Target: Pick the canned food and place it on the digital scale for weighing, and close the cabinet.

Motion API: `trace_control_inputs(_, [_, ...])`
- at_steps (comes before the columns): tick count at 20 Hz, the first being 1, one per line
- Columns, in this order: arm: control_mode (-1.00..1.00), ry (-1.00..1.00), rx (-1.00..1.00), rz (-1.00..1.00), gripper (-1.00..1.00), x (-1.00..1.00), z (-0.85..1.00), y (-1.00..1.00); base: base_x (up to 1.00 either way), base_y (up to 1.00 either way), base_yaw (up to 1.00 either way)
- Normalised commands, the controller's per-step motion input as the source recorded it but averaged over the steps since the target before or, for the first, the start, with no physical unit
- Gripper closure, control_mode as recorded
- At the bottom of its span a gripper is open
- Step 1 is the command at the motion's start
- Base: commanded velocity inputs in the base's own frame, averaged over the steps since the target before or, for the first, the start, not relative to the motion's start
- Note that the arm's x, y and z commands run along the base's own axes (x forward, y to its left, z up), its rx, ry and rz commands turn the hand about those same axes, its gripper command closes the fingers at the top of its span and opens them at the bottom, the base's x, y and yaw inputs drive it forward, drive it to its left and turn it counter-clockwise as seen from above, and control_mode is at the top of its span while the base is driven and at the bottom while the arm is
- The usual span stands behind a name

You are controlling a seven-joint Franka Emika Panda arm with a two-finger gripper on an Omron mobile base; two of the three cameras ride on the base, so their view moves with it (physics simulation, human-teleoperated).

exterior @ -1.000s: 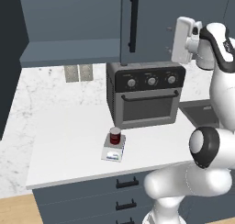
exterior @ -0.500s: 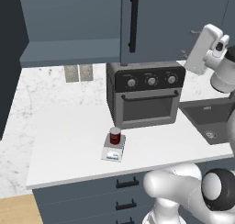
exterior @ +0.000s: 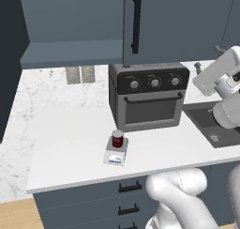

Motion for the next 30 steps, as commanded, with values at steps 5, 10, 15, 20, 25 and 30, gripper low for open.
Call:
trace_control_inputs(5, [-1.0,-0.05,0.11,-0.06,-1.0,-0.46,-0.24,-0.04,0.0,0.0,0.0])
trace_control_inputs(10, [-1.0,-0.01,0.04,0.0,-1.0,-0.52,-0.39,-0.01,0.0,0.0,0.0])
trace_control_inputs(15, [-1.0,-0.03,0.0,0.01,-1.0,-0.35,-0.41,0.2,0.0,0.0,0.0])
trace_control_inputs(20, [-1.0,-0.05,0.0,0.0,-1.0,-0.76,-0.25,0.9,0.0,0.0,0.0])
trace_control_inputs(25, [-1.0,-0.04,-0.05,0.0,-1.0,-0.97,-0.08,1.0,0.0,0.0,0.0])
trace_control_inputs(30, [-1.0,-0.08,-0.02,0.0,-1.0,-1.0,0.02,1.0,0.0,0.0,0.0])
